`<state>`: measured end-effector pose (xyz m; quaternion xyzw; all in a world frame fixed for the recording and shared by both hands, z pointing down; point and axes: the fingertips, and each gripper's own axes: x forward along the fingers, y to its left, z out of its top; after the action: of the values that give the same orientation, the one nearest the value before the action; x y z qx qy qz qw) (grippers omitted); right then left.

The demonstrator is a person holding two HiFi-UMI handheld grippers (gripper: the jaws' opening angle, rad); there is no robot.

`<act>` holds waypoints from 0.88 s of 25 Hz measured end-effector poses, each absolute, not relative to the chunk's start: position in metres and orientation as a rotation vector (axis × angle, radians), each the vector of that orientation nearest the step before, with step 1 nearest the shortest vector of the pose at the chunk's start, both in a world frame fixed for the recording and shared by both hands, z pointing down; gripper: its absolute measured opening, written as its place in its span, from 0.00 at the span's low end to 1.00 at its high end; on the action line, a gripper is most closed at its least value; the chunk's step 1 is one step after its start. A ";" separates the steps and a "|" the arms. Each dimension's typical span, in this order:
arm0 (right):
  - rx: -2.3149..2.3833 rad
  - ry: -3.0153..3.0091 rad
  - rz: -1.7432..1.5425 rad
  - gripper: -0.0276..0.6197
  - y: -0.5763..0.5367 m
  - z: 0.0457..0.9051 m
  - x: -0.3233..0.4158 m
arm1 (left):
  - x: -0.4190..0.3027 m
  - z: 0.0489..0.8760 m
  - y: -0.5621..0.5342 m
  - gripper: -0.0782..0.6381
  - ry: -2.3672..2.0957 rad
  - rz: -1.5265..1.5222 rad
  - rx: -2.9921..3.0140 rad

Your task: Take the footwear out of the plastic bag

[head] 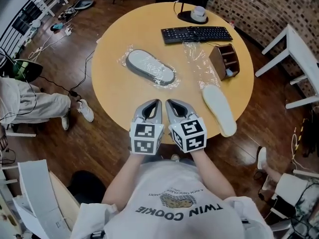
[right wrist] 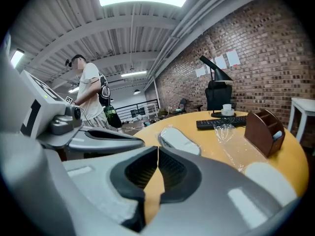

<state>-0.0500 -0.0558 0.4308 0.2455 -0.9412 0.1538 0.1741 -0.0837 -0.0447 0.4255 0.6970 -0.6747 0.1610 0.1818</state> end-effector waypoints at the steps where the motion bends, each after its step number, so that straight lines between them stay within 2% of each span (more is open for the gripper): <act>1: 0.723 -2.653 0.445 0.05 -0.062 0.433 -0.054 | -0.089 0.427 -0.051 0.12 -1.885 0.460 1.981; 22: 1.068 -2.390 0.732 0.08 -0.156 0.501 -0.106 | -0.239 0.476 -0.159 0.12 -1.668 0.727 2.139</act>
<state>-0.1059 -0.1558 0.5012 0.3841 -0.8596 0.2634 0.2100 -0.2392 -0.1585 0.4756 0.7511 -0.5858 0.2552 0.1662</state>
